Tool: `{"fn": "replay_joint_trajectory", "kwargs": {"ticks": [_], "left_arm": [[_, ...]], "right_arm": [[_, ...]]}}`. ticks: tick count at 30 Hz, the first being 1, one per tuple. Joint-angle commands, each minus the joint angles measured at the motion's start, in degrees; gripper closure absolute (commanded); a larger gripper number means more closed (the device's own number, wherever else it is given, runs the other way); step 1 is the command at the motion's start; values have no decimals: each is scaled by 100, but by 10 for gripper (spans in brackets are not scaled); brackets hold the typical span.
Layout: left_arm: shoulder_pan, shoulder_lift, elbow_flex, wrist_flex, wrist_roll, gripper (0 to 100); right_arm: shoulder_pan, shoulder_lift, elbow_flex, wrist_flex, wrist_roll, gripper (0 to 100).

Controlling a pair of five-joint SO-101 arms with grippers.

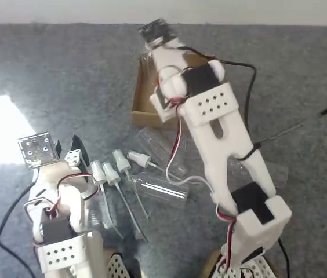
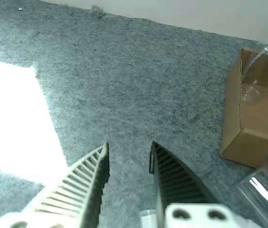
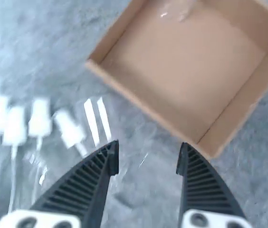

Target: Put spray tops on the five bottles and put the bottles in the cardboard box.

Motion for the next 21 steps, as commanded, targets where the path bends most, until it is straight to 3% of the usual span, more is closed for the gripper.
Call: {"fn": "replay_joint_trajectory", "kwargs": {"ticks": [1,21], "left_arm": [[-229,-70,-57,-185,-9,870],[-466,-70,-57,-316,0,870]], "right_arm": [[-444,-681,-343,505,176,820],[-1516,-2343,1644,708,167,801]]}}
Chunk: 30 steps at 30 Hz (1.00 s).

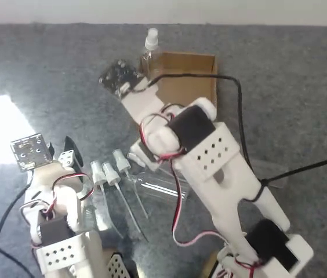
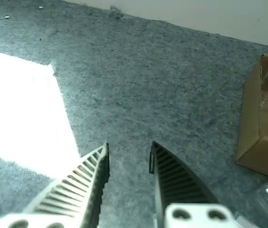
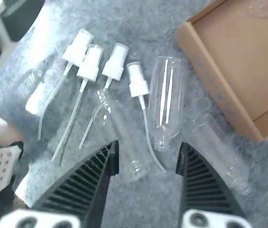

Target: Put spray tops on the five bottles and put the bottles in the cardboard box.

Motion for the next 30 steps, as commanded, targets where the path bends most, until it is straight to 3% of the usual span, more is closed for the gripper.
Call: {"fn": "replay_joint_trajectory", "kwargs": {"ticks": [1,6,30], "left_arm": [[-211,-70,-57,-360,9,870],[-378,-70,-48,-422,9,869],[-378,-70,-57,-431,9,868]], "right_arm": [[-163,-470,290,101,70,779],[-224,-629,976,-189,70,685],[-673,-681,3684,-2756,519,684]]}}
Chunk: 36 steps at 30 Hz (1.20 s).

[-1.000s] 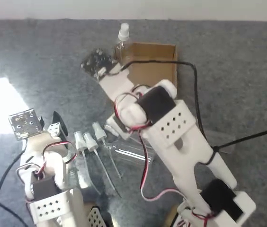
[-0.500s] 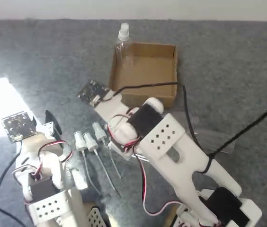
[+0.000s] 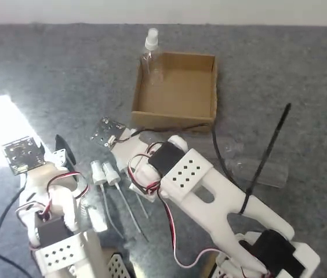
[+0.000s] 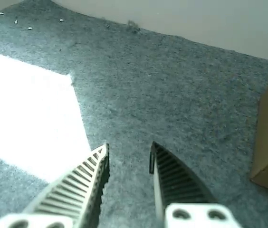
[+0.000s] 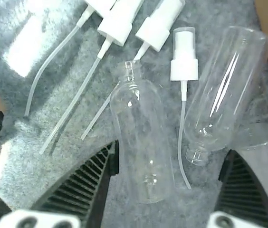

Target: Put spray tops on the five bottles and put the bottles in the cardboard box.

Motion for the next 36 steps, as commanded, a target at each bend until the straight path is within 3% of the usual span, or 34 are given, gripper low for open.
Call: {"fn": "replay_joint_trajectory", "kwargs": {"ticks": [1,14,27,32,36], "left_arm": [[-18,-70,-57,-167,9,868],[-18,-70,-66,-167,9,870],[-18,-70,-57,-167,9,870],[-18,-70,-57,-167,9,870],[-18,-70,-57,-167,9,870]], "right_arm": [[-92,-224,105,-400,88,684],[-418,-101,1011,-1596,79,685],[-356,1305,316,-1341,413,685],[-57,1288,316,-1138,791,785],[-4,1332,316,-1103,958,800]]}}
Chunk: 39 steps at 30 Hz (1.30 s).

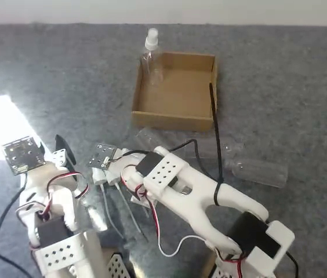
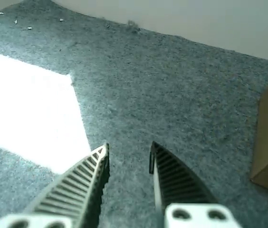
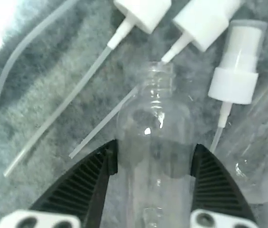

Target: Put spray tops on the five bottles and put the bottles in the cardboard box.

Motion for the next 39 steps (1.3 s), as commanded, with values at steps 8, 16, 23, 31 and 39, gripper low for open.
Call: {"fn": "replay_joint_trajectory", "kwargs": {"ticks": [8,16,23,31,39], "left_arm": [[-18,-70,-48,-167,9,870],[-18,-70,-48,-167,9,870],[-18,-70,-48,-167,9,870],[-18,-70,-48,-167,9,870],[-18,-70,-48,-167,0,870]], "right_arm": [[163,-479,-466,910,202,803],[532,-989,-448,1622,202,803],[1121,-1156,-431,2211,176,804],[1613,-1182,-431,2730,176,804],[2519,-1191,-343,2730,167,802]]}}
